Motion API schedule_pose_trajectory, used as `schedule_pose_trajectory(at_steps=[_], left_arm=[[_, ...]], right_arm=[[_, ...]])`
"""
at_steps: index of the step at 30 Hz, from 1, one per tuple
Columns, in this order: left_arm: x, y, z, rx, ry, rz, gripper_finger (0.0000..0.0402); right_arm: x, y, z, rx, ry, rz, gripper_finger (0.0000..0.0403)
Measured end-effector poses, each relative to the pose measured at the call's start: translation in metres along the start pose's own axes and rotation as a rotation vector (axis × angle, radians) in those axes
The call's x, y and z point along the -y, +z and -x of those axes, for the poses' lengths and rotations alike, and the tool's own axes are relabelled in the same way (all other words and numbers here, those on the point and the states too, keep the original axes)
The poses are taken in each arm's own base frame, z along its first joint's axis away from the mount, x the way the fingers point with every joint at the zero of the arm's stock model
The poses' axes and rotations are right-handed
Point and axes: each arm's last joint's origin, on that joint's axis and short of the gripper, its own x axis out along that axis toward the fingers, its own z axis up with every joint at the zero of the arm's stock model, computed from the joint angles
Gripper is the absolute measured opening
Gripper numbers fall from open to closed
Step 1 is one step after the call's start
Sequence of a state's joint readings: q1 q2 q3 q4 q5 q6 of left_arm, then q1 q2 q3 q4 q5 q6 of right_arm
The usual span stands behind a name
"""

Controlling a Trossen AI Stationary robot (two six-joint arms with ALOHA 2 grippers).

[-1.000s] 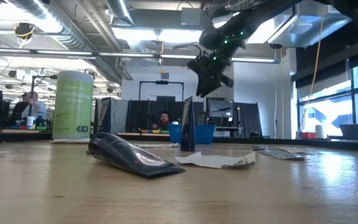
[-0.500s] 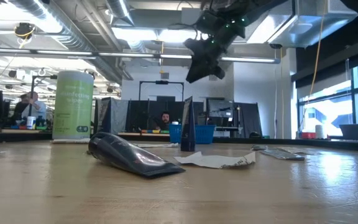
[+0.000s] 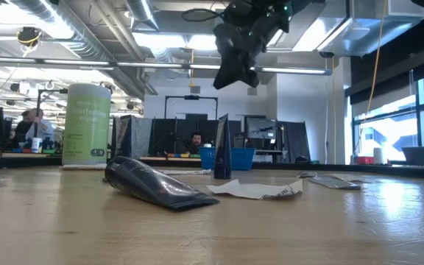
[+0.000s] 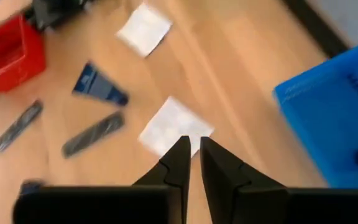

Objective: Pick & Place Travel size toiletries
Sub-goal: Put the white bandage pad into the black basket

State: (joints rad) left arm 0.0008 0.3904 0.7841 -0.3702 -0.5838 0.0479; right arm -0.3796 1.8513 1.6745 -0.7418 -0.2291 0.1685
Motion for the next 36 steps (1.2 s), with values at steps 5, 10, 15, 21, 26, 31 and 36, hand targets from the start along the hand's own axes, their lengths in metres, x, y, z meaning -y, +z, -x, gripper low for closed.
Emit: schedule_pose_trajectory(at_steps=[5, 10, 15, 21, 26, 31, 36], left_arm=[[0.0, 0.0, 0.0, -0.001, -0.001, 0.0, 0.0015], [0.0, 0.0, 0.0, 0.0, -0.001, 0.0, 0.0015], [0.0, 0.0, 0.0, 0.0, -0.001, 0.0, 0.0015], [0.0, 0.0, 0.0, 0.0, 0.0, 0.0, 0.0015], [0.0, 0.0, 0.0, 0.0, -0.001, 0.0, 0.0015], [0.0, 0.0, 0.0, 0.0, -0.001, 0.0, 0.0015], [0.0, 0.0, 0.0, 0.0, 0.0, 0.0, 0.0015]], right_arm=[[-0.022, -0.014, 0.008, -0.098, 0.016, 0.027, 0.0023], [-0.04, -0.031, 0.014, -0.229, -0.009, 0.034, 0.0009], [-0.058, -0.051, 0.015, -0.362, -0.141, 0.049, 0.0005], [-0.084, -0.073, 0.018, -0.451, -0.32, 0.097, 0.0026], [-0.112, -0.092, 0.023, -0.472, -0.425, 0.154, 0.0022], [-0.143, -0.113, 0.028, -0.406, -0.575, 0.24, 0.0006], [-0.168, -0.136, 0.029, -0.36, -0.605, 0.279, 0.0005]])
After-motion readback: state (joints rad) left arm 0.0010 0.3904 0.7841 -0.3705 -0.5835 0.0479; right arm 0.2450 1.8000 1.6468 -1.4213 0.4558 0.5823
